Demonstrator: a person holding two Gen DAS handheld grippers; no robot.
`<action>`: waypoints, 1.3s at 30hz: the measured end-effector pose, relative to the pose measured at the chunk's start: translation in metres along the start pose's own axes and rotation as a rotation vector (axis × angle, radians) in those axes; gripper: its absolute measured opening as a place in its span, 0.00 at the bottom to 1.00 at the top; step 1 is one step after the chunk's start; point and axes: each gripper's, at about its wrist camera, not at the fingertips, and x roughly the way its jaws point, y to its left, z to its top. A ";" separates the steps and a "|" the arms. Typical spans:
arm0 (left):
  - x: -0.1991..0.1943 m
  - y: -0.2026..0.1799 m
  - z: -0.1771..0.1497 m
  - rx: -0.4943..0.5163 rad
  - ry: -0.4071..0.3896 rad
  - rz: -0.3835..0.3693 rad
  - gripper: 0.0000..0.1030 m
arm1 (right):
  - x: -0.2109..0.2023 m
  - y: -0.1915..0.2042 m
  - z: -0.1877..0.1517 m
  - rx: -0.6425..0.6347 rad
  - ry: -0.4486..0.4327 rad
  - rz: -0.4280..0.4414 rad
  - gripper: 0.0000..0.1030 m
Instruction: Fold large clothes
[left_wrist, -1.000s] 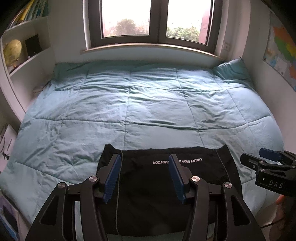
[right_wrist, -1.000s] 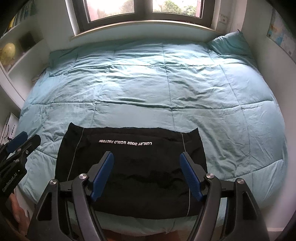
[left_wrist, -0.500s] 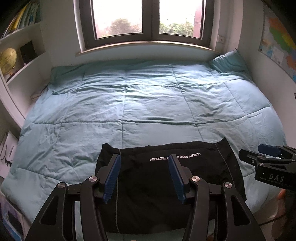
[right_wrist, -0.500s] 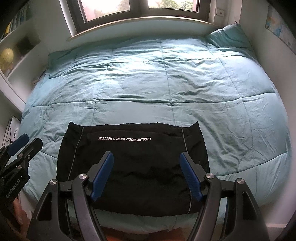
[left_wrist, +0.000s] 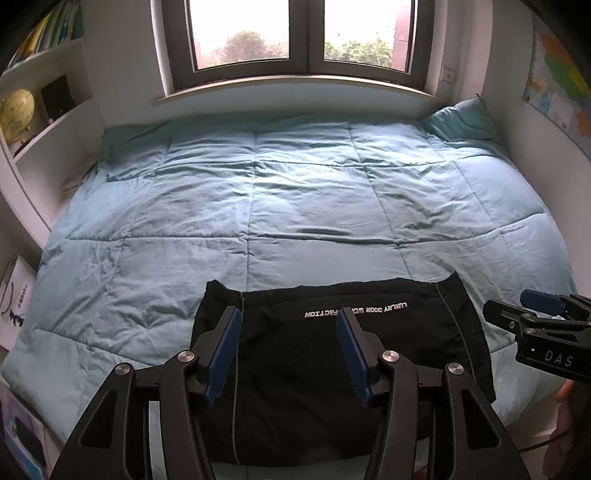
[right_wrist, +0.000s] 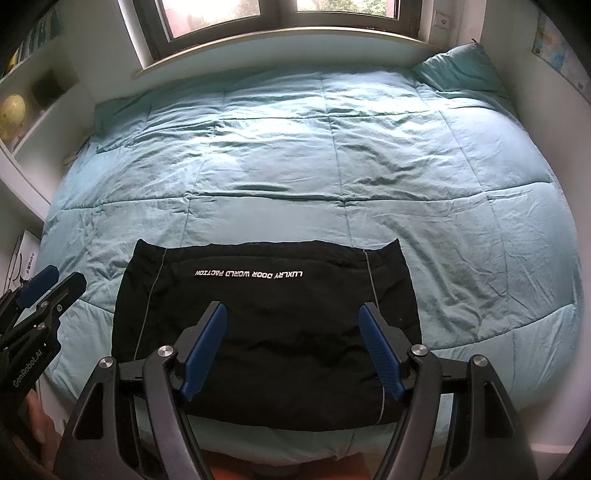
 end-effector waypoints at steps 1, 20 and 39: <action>0.000 0.000 0.000 0.000 0.001 0.000 0.54 | 0.001 0.001 0.000 -0.001 0.001 0.000 0.73; 0.004 0.001 0.000 -0.003 0.005 0.007 0.54 | 0.013 0.009 0.004 0.000 0.029 0.001 0.73; 0.011 0.008 0.007 -0.028 -0.044 0.092 0.54 | 0.020 0.014 0.004 -0.005 0.045 0.003 0.73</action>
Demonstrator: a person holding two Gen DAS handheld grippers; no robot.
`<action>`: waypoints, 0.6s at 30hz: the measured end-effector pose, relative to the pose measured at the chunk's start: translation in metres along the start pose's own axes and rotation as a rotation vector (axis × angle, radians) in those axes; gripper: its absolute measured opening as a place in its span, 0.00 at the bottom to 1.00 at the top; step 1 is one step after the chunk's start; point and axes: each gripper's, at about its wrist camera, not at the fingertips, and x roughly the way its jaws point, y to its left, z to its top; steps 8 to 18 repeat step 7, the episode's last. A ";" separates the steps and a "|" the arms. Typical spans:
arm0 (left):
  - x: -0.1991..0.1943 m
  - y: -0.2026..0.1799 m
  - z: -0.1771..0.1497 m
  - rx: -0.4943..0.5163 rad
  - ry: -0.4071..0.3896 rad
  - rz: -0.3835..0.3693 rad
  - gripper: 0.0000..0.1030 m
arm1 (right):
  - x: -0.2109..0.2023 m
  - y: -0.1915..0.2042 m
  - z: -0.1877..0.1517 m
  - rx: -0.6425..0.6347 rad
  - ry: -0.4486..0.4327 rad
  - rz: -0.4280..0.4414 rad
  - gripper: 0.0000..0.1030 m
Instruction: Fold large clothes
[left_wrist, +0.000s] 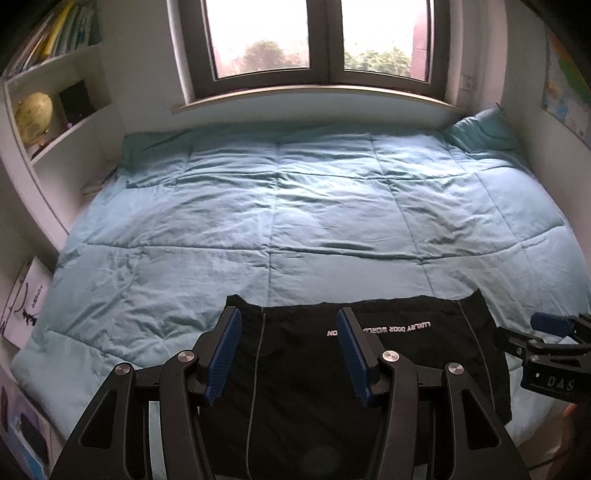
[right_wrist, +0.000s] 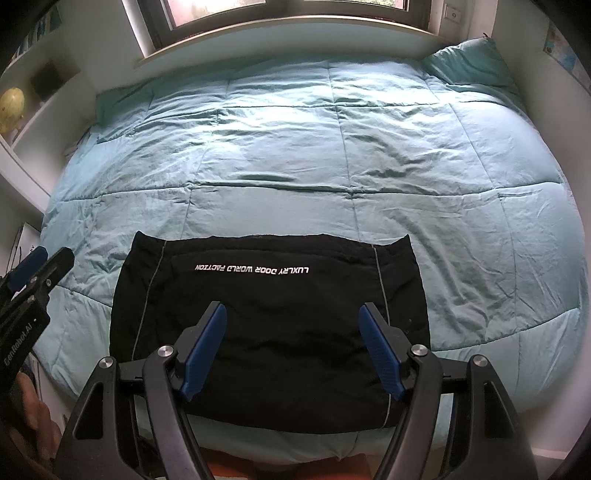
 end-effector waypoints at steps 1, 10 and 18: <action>0.001 0.001 0.001 -0.002 0.002 0.000 0.54 | 0.001 -0.001 0.000 0.000 0.001 0.000 0.73; 0.010 0.014 0.001 -0.075 0.027 -0.040 0.54 | 0.002 -0.006 -0.001 0.009 0.006 -0.002 0.73; 0.010 0.014 0.001 -0.075 0.027 -0.040 0.54 | 0.002 -0.006 -0.001 0.009 0.006 -0.002 0.73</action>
